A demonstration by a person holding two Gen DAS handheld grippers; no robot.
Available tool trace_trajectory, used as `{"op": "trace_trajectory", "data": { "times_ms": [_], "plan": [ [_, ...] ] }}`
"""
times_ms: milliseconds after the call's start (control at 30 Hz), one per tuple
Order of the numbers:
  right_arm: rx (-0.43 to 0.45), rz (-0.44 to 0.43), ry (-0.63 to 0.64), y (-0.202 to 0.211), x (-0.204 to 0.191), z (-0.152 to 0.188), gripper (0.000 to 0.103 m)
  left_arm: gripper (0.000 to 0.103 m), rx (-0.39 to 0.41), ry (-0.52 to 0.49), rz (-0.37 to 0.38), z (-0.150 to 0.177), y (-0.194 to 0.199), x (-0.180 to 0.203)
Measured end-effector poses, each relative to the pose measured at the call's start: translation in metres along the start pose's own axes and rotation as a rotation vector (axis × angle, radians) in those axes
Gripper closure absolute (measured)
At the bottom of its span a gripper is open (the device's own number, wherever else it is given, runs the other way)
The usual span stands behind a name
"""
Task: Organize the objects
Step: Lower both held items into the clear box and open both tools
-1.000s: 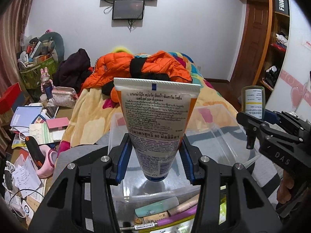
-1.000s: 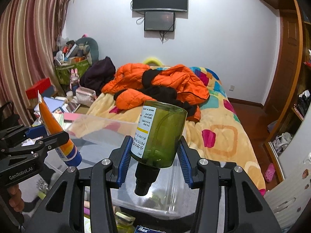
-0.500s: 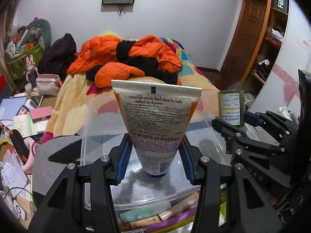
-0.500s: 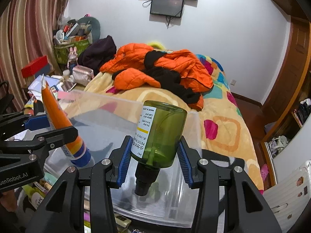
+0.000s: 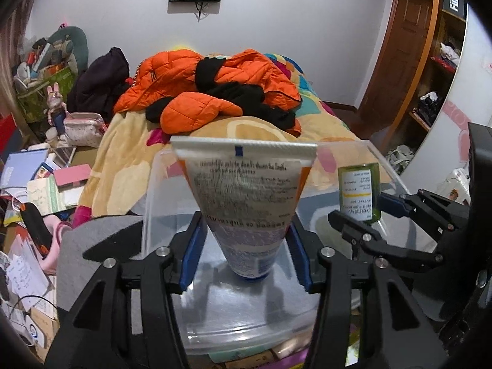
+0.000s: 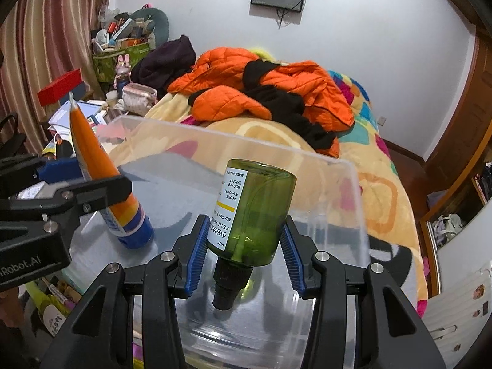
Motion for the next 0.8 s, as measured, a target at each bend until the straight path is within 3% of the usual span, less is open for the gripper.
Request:
{"op": "trace_trajectory", "data": {
  "times_ms": [200,400,500,567,800],
  "plan": [
    [-0.029,-0.031,-0.023,-0.006,0.002,0.0,0.061,0.029,-0.006,-0.013,-0.053,0.0,-0.001,-0.005],
    [-0.034,-0.04,-0.025,-0.002,0.001,0.001,0.059,0.019,0.008,-0.029,-0.082,0.002,0.006,-0.004],
    [-0.018,-0.041,-0.02,0.006,0.001,0.003,0.053,0.016,0.026,-0.053,-0.093,0.003,0.015,0.0],
    [0.0,-0.04,-0.016,0.013,0.001,0.005,0.043,0.016,0.038,-0.079,-0.11,0.003,0.022,0.004],
    [0.031,-0.038,-0.012,0.033,0.003,0.009,0.038,0.008,0.08,-0.119,-0.132,0.006,0.046,0.014]
  ]
}}
Point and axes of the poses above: each gripper's, at about its wrist camera, not at the fingertips, and y roughly against the way its jaws point, x to its right, z to its underside, the point moved 2 cm from there along -y, roughly the way its jaws point, and after that the axes turned 13 degrees about -y, right-handed, at the moved point
